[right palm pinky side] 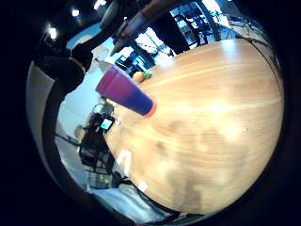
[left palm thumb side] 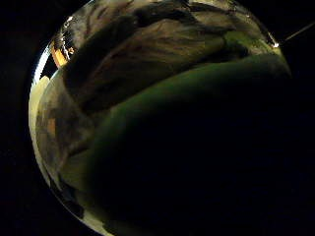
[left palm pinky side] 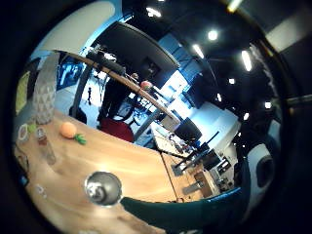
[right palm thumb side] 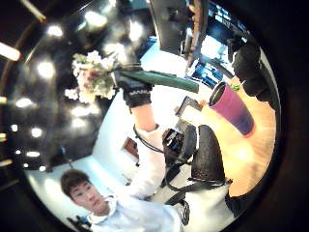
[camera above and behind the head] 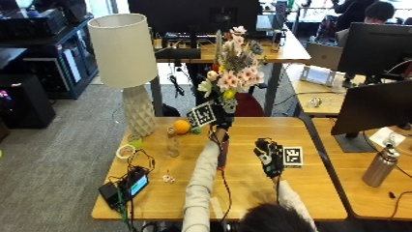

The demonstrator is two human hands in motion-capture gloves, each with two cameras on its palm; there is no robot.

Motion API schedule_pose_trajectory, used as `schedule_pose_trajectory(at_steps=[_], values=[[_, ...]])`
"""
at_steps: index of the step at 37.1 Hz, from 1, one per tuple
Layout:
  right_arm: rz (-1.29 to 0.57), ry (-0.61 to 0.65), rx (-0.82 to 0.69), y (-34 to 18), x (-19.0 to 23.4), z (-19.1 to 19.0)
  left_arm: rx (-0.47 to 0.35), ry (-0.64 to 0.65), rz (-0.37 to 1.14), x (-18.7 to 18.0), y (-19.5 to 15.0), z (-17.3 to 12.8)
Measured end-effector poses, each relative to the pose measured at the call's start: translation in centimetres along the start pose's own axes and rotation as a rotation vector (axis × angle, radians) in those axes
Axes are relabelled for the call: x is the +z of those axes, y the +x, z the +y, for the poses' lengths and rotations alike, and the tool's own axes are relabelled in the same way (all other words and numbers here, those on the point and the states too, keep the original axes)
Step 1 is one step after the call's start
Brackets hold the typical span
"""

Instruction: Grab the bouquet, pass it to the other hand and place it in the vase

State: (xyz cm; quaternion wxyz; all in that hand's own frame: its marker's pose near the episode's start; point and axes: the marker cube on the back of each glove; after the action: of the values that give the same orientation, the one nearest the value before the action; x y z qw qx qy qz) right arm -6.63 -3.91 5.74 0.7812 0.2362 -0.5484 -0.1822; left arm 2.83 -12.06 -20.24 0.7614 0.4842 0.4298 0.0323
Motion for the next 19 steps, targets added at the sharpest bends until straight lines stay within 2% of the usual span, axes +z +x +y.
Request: schedule_pose_trajectory(at_steps=[3, 7, 9, 11, 15, 17, 19], values=[[0.076, 0.006, 0.006, 2.2, -1.1, 0.1, -0.024, 0.014, -0.021, 0.4, -2.5, -0.3], [0.093, 0.002, -0.132, 3.6, -1.9, -0.3, -0.08, 0.011, -0.035, 1.0, -5.6, -0.1], [0.09, 0.001, -0.128, 4.0, -2.1, -0.2, -0.111, 0.003, -0.032, 1.4, -7.1, 0.2], [0.083, 0.004, -0.058, 4.4, -2.2, 0.2, -0.117, -0.003, -0.036, 1.7, -8.2, 0.4], [0.067, 0.016, 0.191, 4.6, -2.2, 1.3, -0.127, -0.059, -0.016, 1.8, -10.0, 1.6], [0.053, 0.014, 0.229, 4.6, -2.2, 1.6, -0.106, -0.126, -0.004, 1.0, -9.8, 2.8], [0.05, 0.005, 0.23, 4.9, -2.4, 1.9, -0.079, -0.248, -0.048, -0.4, -10.1, 4.4]])
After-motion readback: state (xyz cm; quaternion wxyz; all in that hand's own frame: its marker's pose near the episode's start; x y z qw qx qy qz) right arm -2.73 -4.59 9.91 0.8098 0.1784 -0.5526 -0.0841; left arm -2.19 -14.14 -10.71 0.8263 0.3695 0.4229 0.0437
